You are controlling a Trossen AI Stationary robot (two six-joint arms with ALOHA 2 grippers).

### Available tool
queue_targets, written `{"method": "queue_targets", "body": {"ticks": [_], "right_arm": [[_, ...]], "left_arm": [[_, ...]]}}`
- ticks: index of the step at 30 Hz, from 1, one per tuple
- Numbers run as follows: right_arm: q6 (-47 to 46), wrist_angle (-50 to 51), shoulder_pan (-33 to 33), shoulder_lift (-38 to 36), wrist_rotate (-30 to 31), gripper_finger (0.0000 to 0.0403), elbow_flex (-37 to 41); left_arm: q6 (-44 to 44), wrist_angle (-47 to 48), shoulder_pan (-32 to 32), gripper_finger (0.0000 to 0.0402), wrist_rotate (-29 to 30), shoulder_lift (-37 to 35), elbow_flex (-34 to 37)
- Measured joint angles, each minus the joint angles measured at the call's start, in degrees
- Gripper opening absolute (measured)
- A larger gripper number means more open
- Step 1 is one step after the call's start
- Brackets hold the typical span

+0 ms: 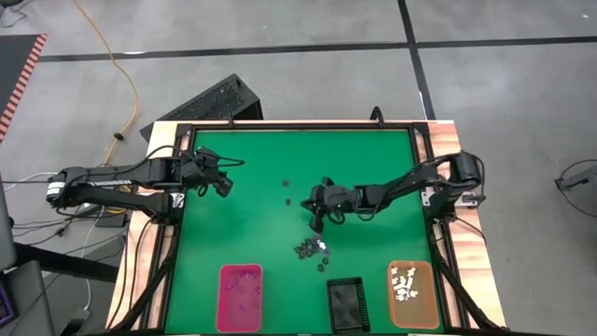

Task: Sort Halloween decoration
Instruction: Put the black skull toy into the black organizing bin

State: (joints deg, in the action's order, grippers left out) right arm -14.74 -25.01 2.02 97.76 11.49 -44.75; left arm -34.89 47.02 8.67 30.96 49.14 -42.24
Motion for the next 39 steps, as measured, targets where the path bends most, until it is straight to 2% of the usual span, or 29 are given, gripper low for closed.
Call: {"method": "queue_targets", "body": {"ticks": [4, 8, 13, 17, 26, 29, 34, 39], "right_arm": [[4.26, -0.16, -1.07, 1.13, 0.1, 0.0082, -3.98], [7.63, -0.8, -1.6, 6.48, 0.24, 0.0141, -9.86], [7.52, 0.57, -1.83, 14.32, 0.25, 0.023, -15.21], [5.48, 1.32, -2.62, 18.11, 0.39, 0.0258, -17.82], [1.68, 1.85, -4.67, 23.22, 0.75, 0.0234, -17.67], [1.34, 3.41, -4.72, 23.29, 1.35, 0.0196, -17.65], [1.31, 4.56, -4.53, 23.36, 1.25, 0.01, -17.67], [1.44, 4.82, -4.05, 22.73, 0.83, 0.0096, -17.6]], "left_arm": [[0.0, -0.05, 0.0, 0.0219, 0.84, 0.0, 0.0], [0.06, -0.08, 0.02, 0.0219, 0.92, 0.0, 0.0], [1.38, 0.04, 0.13, 0.0219, 0.86, -0.02, 0.02], [1.53, 0.06, 0.4, 0.0219, 1.01, -0.02, 0.02], [1.53, -0.15, 0.61, 0.0219, 1.23, -0.02, 0.02], [2.0, -0.16, 0.66, 0.0219, 1.33, -0.01, 0.02], [2.58, -0.22, 0.74, 0.0219, 1.74, -0.02, 0.0], [2.58, -0.2, 0.74, 0.0219, 1.88, 0.0, 0.02]]}}
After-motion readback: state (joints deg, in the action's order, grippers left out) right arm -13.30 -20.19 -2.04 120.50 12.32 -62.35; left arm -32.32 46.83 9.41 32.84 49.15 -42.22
